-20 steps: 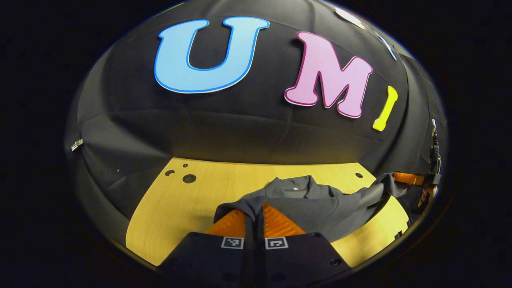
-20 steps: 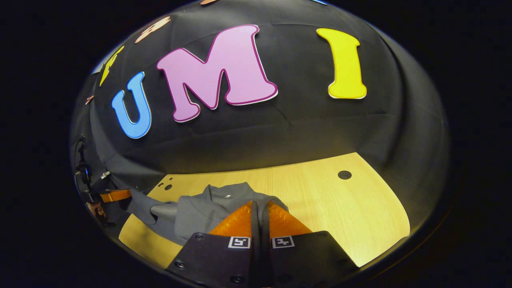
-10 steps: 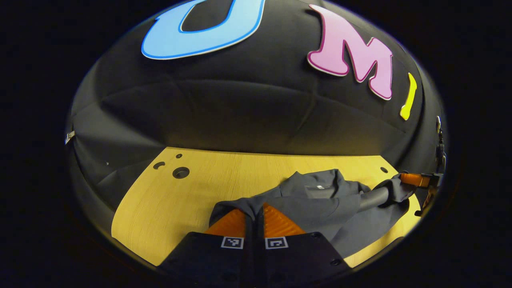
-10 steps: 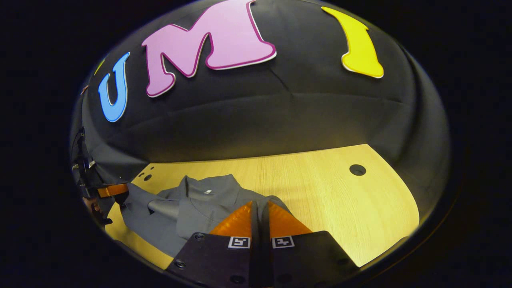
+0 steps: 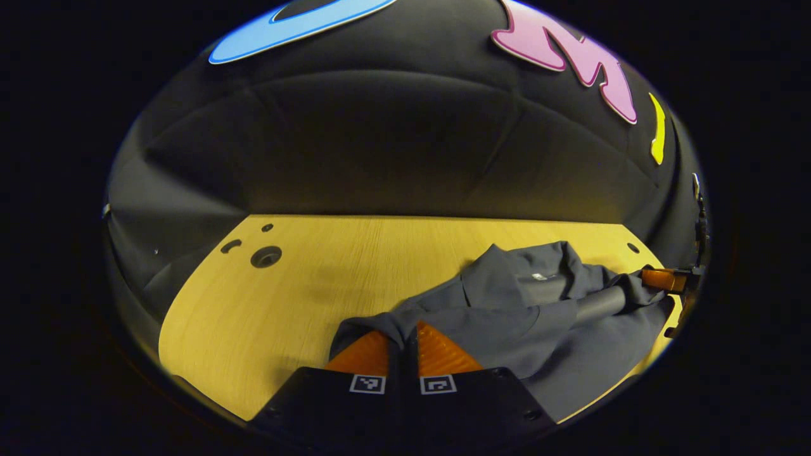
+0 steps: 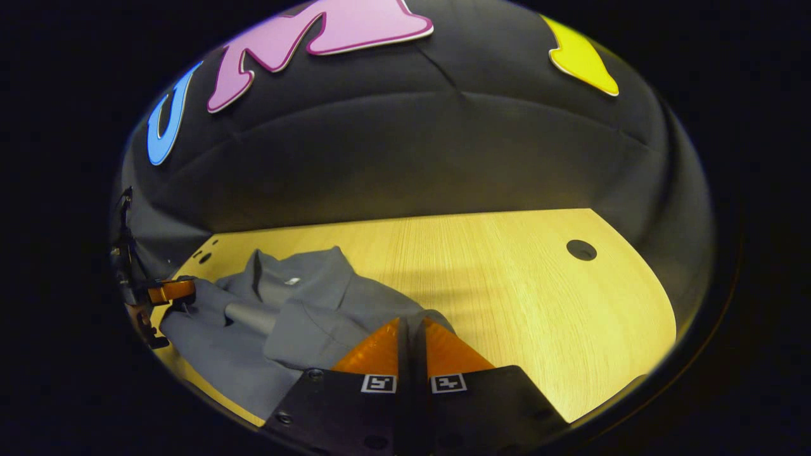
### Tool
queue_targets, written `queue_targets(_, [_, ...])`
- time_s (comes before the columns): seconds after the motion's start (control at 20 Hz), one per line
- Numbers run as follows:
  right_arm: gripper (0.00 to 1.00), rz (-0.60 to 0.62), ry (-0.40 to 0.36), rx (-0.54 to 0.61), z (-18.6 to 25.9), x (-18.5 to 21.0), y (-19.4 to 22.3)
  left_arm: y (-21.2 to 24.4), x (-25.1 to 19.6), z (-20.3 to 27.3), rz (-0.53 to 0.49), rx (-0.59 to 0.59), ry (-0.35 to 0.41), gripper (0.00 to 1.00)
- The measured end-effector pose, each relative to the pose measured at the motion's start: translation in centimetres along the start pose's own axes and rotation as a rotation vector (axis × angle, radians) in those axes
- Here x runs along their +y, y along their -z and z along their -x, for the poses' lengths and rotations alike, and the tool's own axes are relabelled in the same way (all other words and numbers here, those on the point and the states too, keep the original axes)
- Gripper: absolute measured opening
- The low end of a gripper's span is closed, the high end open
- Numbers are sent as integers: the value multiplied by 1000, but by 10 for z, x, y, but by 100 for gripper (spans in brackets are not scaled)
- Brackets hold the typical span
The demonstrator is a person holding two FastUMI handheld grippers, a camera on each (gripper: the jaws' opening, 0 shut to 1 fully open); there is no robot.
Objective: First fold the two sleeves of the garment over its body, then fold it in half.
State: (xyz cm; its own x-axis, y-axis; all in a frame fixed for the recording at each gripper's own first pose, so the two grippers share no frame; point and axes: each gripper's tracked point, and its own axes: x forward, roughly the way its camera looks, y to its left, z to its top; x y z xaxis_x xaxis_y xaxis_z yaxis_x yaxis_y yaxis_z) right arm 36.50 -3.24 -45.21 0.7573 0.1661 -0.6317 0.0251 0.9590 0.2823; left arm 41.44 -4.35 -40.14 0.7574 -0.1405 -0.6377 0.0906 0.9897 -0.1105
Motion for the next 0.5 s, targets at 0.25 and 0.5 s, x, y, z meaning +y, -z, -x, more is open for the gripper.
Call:
queue_targets(0.25, [19,-67,-24,82,-6,-2,21,21,-4,-8,-9,52,-6,17])
queue_targets(0.5, [57,-69,42,117,9,-21,21,20,3,0,-63,76,-36,32])
